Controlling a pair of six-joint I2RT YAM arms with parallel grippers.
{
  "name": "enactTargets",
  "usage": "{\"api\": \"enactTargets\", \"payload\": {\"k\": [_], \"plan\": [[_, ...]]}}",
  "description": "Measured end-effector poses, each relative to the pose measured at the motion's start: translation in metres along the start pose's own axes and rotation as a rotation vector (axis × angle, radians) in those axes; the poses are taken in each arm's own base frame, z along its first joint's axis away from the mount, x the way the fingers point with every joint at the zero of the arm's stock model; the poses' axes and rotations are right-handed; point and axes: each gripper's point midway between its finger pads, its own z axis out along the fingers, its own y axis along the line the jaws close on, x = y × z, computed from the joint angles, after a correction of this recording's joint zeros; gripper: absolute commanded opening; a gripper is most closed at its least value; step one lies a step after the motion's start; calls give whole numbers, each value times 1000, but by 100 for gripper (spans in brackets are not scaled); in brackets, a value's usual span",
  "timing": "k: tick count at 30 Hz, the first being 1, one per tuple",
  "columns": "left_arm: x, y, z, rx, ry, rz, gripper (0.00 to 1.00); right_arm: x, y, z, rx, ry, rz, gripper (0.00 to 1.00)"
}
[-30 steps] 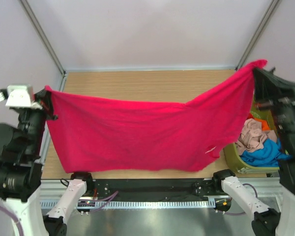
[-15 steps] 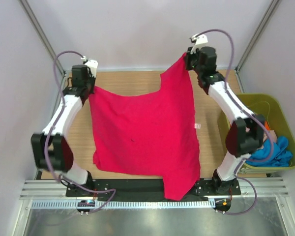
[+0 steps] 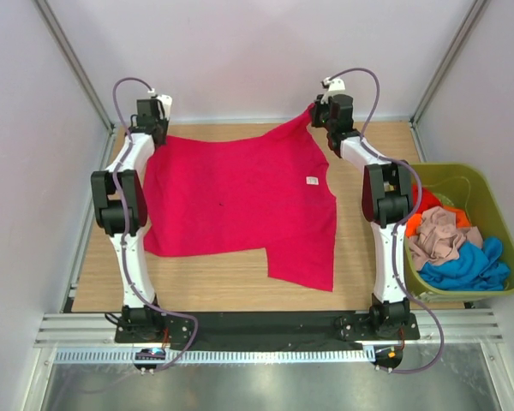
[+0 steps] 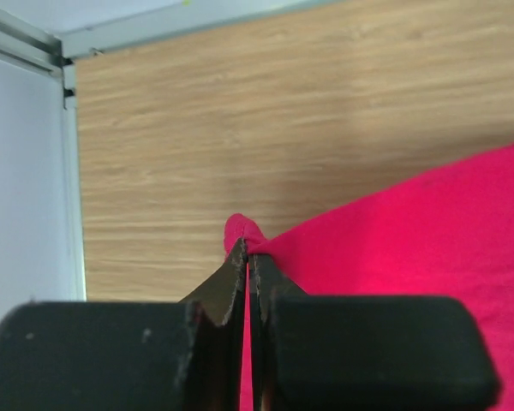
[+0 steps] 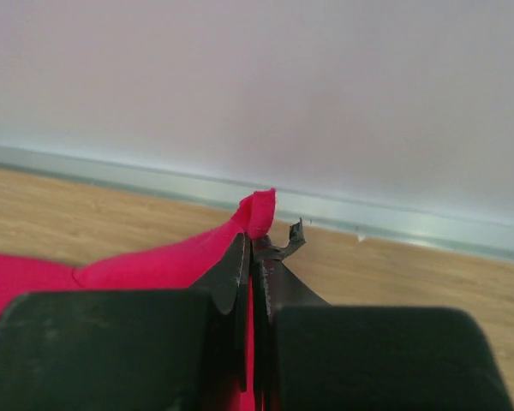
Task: Fold and stack the t-shirts
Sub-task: Flatten the tshirt out
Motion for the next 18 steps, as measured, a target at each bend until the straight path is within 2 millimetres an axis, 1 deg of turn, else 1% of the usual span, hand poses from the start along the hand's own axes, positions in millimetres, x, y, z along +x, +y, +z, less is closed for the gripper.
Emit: {"api": "enactTargets", "payload": {"k": [2,6,9,12,15,18], "plan": [[-6,6,2,-6,-17,-10,0,-17,-1,5,-4,-49,-1,1],[-3,17,4,-38,-16,-31,0,-44,3,6,-32,-145,-10,1],[1,26,4,-86,-3,-45,0,-49,6,6,-46,-162,-13,1],[2,38,0,-136,6,-49,0,-50,7,4,-50,-162,-14,1],[0,48,-13,-181,12,-52,0,-53,9,-4,-53,-157,-14,1],[-1,61,-39,-233,16,-58,0,-61,12,-21,-52,-155,-14,1]]}}
